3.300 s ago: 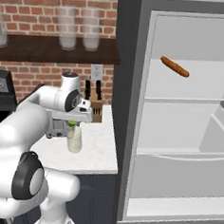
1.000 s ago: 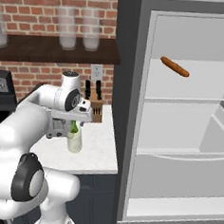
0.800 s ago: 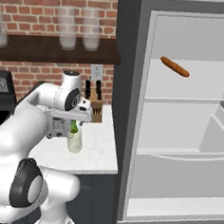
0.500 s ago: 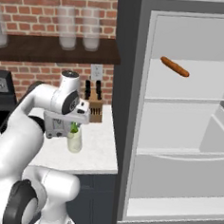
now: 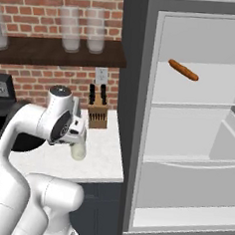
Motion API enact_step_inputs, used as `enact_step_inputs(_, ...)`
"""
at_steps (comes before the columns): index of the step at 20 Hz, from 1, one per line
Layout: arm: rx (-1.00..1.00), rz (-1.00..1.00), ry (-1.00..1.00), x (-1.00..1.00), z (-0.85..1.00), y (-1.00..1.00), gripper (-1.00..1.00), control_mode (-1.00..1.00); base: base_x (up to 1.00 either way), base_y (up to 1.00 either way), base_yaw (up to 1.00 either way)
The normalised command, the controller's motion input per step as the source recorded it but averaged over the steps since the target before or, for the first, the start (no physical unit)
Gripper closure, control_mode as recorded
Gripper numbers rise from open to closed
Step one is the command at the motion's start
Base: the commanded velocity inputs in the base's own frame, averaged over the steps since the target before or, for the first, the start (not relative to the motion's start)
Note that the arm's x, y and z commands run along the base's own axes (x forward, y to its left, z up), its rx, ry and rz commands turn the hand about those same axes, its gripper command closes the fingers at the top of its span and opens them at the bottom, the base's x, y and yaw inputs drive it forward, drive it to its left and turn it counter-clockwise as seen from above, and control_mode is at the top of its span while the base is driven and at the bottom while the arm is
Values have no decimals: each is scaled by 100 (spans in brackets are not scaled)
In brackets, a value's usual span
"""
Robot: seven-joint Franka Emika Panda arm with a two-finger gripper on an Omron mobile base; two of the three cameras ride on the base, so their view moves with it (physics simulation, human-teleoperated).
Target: Grab a lemon wedge from the fridge and one ice cube from the ice bowl, and put them in the glass of lemonade.
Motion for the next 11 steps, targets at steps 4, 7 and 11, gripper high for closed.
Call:
enact_step_inputs(4, 7, 0, 2, -14, 82, 0, -100, -100, 0, 0, 0)
enact_step_inputs(7, 15, 0, 0, 0, 100, 0, -100, -100, 0, 0, 0)
enact_step_inputs(11, 8, 0, 0, -7, 94, 2, -100, -100, 0, 0, 0)
